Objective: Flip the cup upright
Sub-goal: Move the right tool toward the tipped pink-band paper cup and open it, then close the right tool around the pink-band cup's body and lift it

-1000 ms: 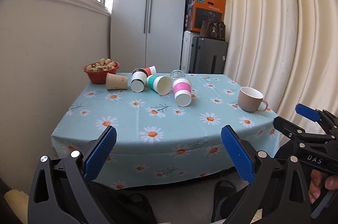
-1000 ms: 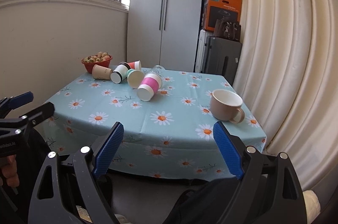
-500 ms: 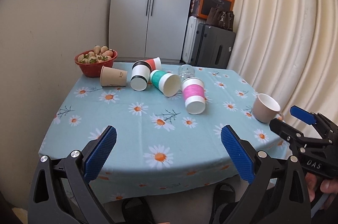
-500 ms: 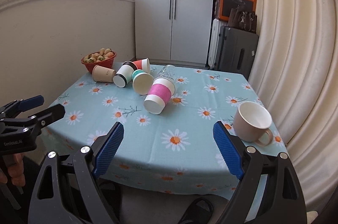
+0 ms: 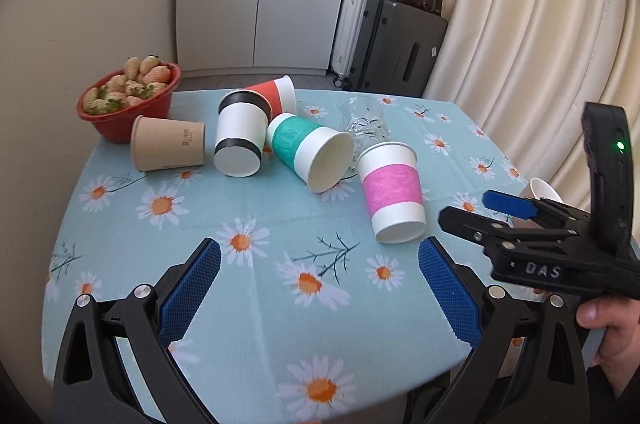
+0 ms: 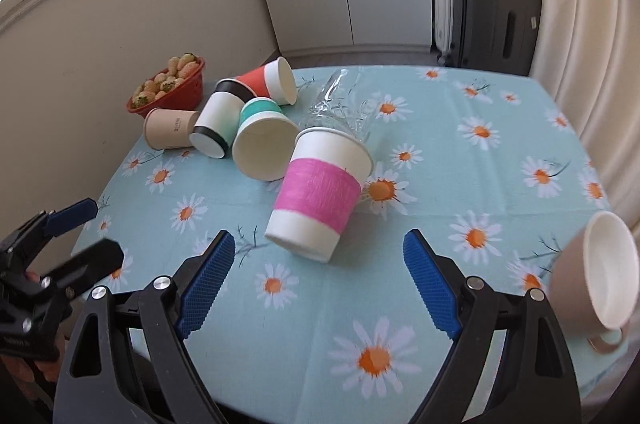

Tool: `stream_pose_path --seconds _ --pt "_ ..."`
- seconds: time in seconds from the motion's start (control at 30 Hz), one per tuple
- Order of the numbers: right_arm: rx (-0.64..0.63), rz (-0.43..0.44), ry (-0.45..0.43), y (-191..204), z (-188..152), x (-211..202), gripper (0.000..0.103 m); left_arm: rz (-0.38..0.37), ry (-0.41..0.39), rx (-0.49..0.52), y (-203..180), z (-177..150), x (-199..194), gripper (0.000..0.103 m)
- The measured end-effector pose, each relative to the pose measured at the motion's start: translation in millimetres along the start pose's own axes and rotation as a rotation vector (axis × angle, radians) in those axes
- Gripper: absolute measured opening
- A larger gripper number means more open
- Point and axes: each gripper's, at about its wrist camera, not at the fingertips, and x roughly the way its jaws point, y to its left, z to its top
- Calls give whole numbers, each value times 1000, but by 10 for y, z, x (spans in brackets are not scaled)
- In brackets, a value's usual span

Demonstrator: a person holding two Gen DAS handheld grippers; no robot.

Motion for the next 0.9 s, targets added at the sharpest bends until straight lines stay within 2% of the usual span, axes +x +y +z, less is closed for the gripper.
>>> stream_pose_path --seconds 0.1,0.2,0.53,0.7,0.9 --pt "46 39 43 -92 185 233 83 -4 23 1 53 103 160 97" --pt "102 96 131 -195 318 547 79 -18 54 -10 91 194 301 97" --pt "145 181 251 -273 419 981 66 -24 156 55 89 234 732 97" --pt "141 205 256 -264 427 982 65 -28 184 71 63 169 792 97" --pt "155 206 236 -335 372 796 65 -33 182 61 2 99 695 97"
